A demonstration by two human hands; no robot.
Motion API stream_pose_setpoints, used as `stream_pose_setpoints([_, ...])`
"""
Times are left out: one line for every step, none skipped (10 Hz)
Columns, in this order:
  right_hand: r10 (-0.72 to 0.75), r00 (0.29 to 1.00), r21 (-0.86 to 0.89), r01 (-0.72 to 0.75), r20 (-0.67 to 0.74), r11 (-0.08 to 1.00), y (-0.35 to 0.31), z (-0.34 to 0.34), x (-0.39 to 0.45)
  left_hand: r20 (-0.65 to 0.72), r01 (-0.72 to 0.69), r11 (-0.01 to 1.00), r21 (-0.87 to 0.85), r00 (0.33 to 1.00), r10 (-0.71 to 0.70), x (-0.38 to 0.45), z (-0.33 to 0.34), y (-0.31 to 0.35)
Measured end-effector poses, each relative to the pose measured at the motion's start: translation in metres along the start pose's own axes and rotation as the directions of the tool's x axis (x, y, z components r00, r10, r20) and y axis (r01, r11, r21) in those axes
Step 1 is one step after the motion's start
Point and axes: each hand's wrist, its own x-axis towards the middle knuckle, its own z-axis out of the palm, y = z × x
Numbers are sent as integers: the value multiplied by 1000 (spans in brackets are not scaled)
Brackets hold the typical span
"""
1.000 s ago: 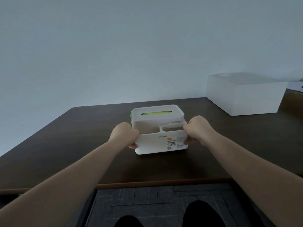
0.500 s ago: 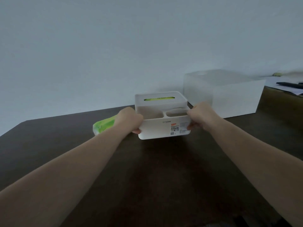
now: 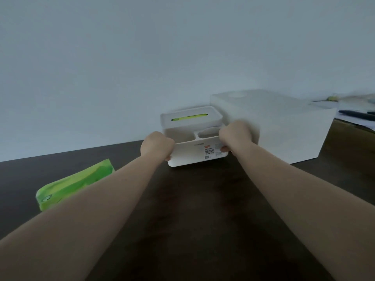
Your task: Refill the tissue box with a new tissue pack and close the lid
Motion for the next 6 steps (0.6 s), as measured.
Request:
stream_pose_setpoints([-5, 998, -46, 2, -69, 999, -6, 3, 11, -6, 2, 999, -37, 1000, -2, 15, 11, 3])
stream_pose_setpoints([-30, 996, -84, 23, -88, 996, -2, 10, 23, -38, -1, 999, -38, 999, -1, 29, 20, 3])
stream_pose_setpoints([-63, 994, -90, 55, -93, 994, 5, 14, 26, -111, -40, 999, -28, 993, 37, 40, 29, 1])
stream_pose_setpoints([-133, 983, -192, 107, -126, 976, 12, 16, 22, -141, -50, 996, -77, 989, 39, 42, 34, -2])
stream_pose_setpoints([-116, 987, -155, 98, -109, 983, 19, 17, 13, -149, -32, 990, -140, 989, 10, 39, 39, -14])
stream_pose_setpoints([-95, 993, -93, 87, -76, 992, 24, 8, 9, -162, -24, 986, -163, 987, -2, 30, 46, -33])
